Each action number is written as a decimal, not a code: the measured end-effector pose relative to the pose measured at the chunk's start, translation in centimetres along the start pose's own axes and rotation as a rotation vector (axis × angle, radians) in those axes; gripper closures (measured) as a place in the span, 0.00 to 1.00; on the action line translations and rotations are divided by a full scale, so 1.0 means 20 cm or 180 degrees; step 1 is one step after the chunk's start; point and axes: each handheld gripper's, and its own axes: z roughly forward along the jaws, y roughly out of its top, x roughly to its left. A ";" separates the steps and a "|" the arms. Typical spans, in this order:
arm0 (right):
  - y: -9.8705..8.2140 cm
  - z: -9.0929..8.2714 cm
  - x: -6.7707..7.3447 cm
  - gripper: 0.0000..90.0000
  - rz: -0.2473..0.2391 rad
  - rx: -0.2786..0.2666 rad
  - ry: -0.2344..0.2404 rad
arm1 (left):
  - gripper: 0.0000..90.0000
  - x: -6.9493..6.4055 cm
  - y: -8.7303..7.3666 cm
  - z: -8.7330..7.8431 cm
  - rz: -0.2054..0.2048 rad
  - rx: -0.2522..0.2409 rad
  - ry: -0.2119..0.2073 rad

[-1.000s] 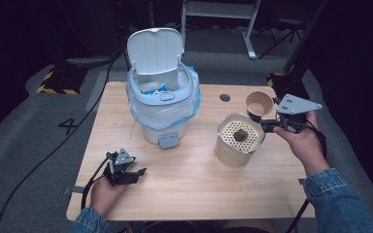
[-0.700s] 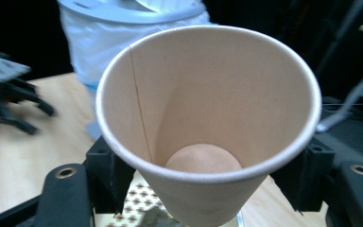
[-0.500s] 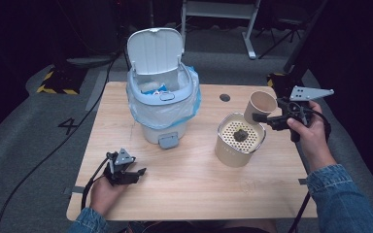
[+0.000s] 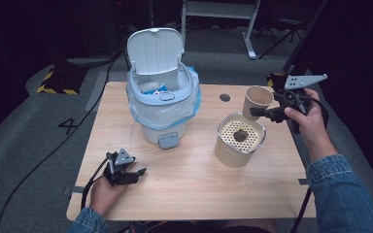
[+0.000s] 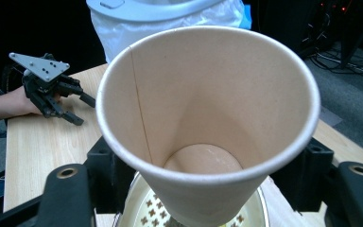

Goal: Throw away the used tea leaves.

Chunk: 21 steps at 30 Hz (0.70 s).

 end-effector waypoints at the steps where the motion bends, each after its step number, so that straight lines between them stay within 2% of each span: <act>1: 0.02 0.01 0.00 0.35 0.0001 0.0020 -0.0003 | 0.41 0.00 0.00 0.00 0.0006 0.0005 0.0000; 5: 0.10 0.04 -0.01 0.35 -0.0069 0.0072 -0.0023 | 0.41 0.00 0.00 0.00 0.0009 0.0004 0.0001; 9: 0.20 0.07 0.00 0.35 -0.0155 0.0036 -0.0040 | 0.41 0.00 0.00 0.00 -0.0001 -0.0003 -0.0001; 21: 0.42 0.22 0.02 0.34 -0.0185 -0.0046 -0.0128 | 0.41 0.00 0.00 0.00 0.0018 0.0000 -0.0001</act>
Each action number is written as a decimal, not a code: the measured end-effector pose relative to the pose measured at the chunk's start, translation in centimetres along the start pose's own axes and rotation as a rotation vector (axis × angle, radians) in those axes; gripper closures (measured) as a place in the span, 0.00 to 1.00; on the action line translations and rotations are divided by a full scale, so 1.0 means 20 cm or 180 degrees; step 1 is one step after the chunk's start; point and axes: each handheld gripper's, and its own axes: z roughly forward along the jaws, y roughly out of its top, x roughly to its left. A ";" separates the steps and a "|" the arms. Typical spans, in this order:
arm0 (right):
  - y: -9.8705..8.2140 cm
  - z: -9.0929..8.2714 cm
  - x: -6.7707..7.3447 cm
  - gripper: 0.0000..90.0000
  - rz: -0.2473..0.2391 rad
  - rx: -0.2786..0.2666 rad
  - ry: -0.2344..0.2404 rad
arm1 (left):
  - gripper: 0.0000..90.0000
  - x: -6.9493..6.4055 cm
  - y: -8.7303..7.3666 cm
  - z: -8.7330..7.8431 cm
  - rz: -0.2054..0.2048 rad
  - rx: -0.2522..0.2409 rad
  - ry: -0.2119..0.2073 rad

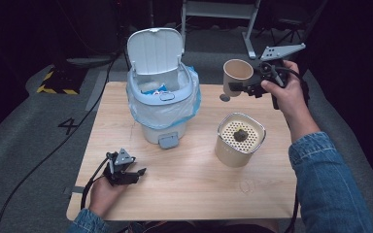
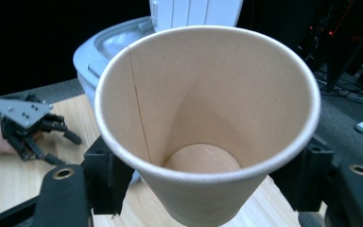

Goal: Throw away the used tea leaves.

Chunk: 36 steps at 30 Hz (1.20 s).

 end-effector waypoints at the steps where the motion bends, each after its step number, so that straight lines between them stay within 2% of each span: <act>1: 0.01 0.01 0.00 0.34 -0.0004 -0.0009 -0.0004 | 0.41 0.00 0.00 0.00 0.0000 -0.0001 0.0000; 13: 0.18 0.21 0.04 0.33 -0.0045 -0.0159 0.0029 | 0.41 0.00 0.00 0.00 -0.0008 -0.0003 -0.0007; 21: 0.29 0.34 0.10 0.33 -0.0073 -0.0351 0.0055 | 0.41 0.00 0.00 0.00 -0.0015 -0.0005 -0.0010; 26: 0.33 0.43 0.11 0.33 -0.0060 -0.0447 0.0053 | 0.41 0.00 0.00 0.00 -0.0016 -0.0006 -0.0013; 36: 0.37 0.60 0.16 0.33 -0.0048 -0.0479 0.0056 | 0.41 0.00 0.00 0.00 -0.0008 -0.0001 -0.0001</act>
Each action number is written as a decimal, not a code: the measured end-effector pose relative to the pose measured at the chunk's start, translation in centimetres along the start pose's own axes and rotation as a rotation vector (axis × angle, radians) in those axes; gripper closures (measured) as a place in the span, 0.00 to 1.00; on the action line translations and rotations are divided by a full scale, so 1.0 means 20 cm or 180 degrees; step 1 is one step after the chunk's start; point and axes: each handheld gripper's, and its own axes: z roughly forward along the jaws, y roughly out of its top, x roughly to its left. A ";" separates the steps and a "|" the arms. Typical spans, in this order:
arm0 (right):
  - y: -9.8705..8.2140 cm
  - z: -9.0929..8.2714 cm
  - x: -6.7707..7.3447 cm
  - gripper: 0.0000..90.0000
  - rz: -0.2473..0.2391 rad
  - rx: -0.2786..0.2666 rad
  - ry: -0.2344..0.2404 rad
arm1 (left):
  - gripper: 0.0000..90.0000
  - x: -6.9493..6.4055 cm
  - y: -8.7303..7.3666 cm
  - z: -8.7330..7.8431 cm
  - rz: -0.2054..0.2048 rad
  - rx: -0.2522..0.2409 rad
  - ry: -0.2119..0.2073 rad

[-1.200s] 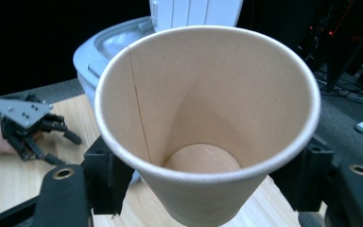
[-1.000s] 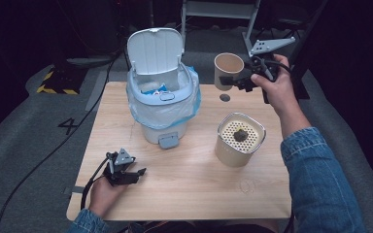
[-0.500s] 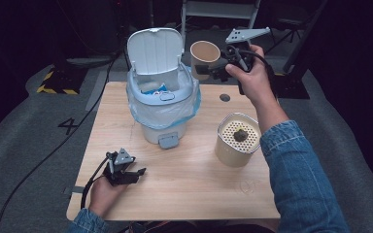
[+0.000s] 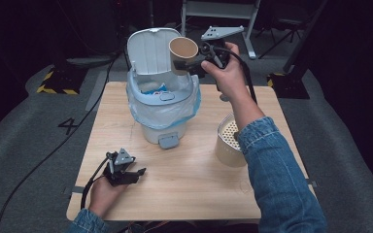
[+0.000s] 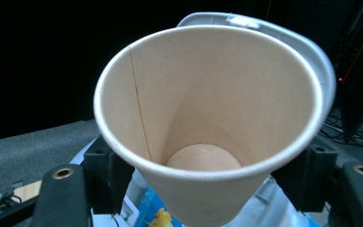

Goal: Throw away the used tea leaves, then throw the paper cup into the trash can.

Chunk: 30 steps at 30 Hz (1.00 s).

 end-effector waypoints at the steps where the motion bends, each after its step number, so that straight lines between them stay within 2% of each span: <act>1: 0.00 0.02 0.01 0.33 0.0000 0.0009 0.0003 | 0.41 0.00 0.00 0.00 -0.0005 0.0003 -0.0001; 11: -0.02 0.17 0.03 0.31 0.0025 0.0041 -0.0077 | 0.41 0.00 0.00 0.00 -0.0020 -0.0002 -0.0005; 12: -0.04 0.20 0.03 0.28 0.0036 0.0052 -0.0082 | 0.41 0.00 0.00 0.00 -0.0018 0.0000 -0.0004; 13: -0.05 0.22 0.02 0.20 0.0046 0.0057 -0.0073 | 0.41 0.00 0.00 0.00 -0.0017 0.0001 -0.0003; 14: -0.06 0.24 0.03 0.12 0.0044 0.0062 -0.0114 | 0.41 0.00 0.00 0.00 -0.0016 0.0001 0.0001; 16: -0.07 0.26 0.04 0.19 0.0004 0.0038 -0.0320 | 0.41 0.00 0.00 0.00 -0.0018 -0.0001 -0.0001; 17: -0.07 0.27 0.04 0.19 0.0012 0.0000 -0.0388 | 0.41 0.00 0.00 0.00 -0.0018 0.0000 -0.0004; 18: -0.07 0.27 0.05 0.16 0.0043 -0.0011 -0.0389 | 0.41 0.00 0.00 0.00 -0.0021 -0.0001 -0.0004; 20: -0.06 0.25 0.05 0.19 0.0042 -0.0056 -0.0341 | 0.41 0.00 0.00 0.00 -0.0018 0.0000 -0.0001; 21: -0.06 0.23 0.05 0.17 0.0022 -0.0087 -0.0295 | 0.41 0.00 0.00 0.00 -0.0018 0.0000 -0.0002; 24: -0.05 0.18 0.05 0.19 0.0026 -0.0057 -0.0296 | 0.41 0.00 0.00 0.00 -0.0021 0.0001 -0.0008; 30: -0.06 -0.03 0.00 0.24 0.0046 -0.0053 -0.0341 | 0.41 0.00 0.00 0.00 -0.0023 0.0001 -0.0002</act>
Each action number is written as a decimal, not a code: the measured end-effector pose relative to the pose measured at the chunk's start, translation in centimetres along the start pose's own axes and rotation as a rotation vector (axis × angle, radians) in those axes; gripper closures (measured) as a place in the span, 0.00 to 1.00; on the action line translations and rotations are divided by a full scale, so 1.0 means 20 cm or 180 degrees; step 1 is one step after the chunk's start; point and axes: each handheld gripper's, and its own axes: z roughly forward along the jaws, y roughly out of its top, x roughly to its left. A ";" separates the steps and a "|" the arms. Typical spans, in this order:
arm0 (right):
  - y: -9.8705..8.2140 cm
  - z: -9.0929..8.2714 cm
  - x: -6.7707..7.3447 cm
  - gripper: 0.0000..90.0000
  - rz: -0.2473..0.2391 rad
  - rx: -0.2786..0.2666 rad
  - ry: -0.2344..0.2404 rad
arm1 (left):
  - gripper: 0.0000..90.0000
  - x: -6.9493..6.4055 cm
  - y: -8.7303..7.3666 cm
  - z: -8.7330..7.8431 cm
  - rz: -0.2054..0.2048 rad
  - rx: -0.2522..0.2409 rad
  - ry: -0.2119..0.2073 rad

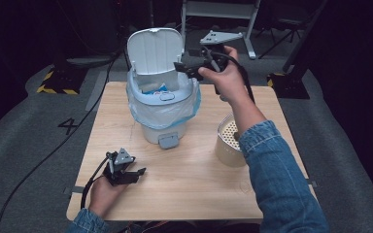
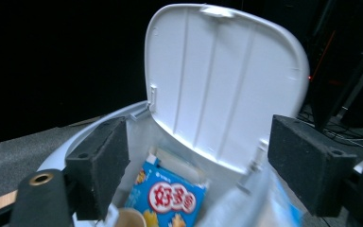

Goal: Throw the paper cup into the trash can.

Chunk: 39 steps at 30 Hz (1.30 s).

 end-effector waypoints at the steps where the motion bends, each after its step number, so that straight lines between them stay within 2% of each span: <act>1: 0.00 -0.03 -0.01 0.24 0.0007 -0.0001 -0.0001 | 0.41 0.00 0.00 0.00 0.0003 0.0002 0.0002; 4: -0.03 -0.12 -0.05 0.24 0.0002 0.0036 -0.0061 | 0.41 0.00 0.00 0.00 0.0004 0.0002 0.0009; 9: -0.07 -0.28 -0.10 0.24 -0.0015 0.0120 -0.0080 | 0.41 0.00 0.00 0.00 0.0006 0.0002 0.0009; 14: -0.13 -0.44 -0.13 0.26 -0.0083 0.0251 -0.0117 | 0.41 0.00 0.00 0.00 0.0004 -0.0004 0.0014; 18: -0.18 -0.57 -0.15 0.26 -0.0066 0.0304 -0.0162 | 0.41 0.00 0.00 0.00 0.0005 -0.0004 0.0014; 25: -0.30 -0.74 -0.17 0.25 -0.0108 0.0441 -0.0251 | 0.41 0.00 0.00 0.00 0.0012 0.0001 0.0018; 34: -0.49 -0.94 -0.20 0.25 -0.0020 0.0576 -0.0392 | 0.41 -0.01 -0.01 -0.01 0.0027 0.0008 0.0035; 39: -0.61 -1.03 -0.20 0.25 0.0104 0.0594 -0.0480 | 0.41 0.00 -0.03 -0.03 0.0015 0.0005 0.0028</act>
